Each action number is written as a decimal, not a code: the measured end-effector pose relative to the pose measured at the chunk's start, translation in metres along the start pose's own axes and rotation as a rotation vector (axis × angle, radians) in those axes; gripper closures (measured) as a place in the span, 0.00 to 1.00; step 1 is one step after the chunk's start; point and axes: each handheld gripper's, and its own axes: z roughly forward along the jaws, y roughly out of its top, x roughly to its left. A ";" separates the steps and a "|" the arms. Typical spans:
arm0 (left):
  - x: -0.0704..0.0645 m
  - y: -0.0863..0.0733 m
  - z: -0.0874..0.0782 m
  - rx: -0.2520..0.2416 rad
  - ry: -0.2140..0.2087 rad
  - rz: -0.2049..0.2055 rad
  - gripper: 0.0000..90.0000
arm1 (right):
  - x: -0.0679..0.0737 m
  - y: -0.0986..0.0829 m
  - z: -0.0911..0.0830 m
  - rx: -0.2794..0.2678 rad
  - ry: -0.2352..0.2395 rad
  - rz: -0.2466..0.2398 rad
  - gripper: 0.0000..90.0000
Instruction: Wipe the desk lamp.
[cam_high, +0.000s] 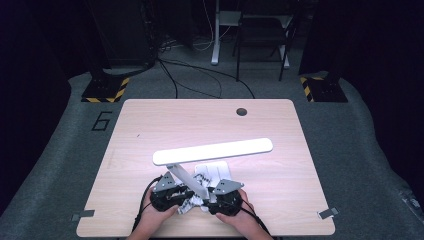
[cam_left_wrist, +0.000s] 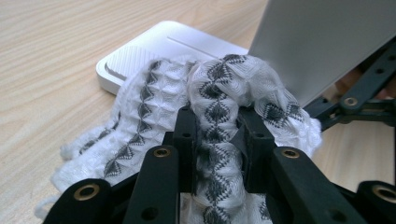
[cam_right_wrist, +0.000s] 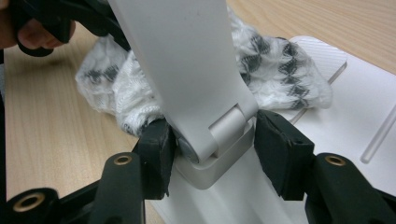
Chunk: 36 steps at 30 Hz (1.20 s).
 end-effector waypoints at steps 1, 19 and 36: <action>0.000 0.000 0.001 0.003 0.002 0.006 0.80 | 0.001 0.000 0.000 0.006 0.004 0.006 0.54; 0.007 0.002 0.018 0.036 0.044 -0.020 0.79 | -0.002 0.000 -0.002 0.017 0.022 -0.017 0.56; 0.028 0.011 0.026 0.042 0.104 -0.042 0.79 | 0.000 -0.001 -0.002 0.009 0.011 -0.003 0.57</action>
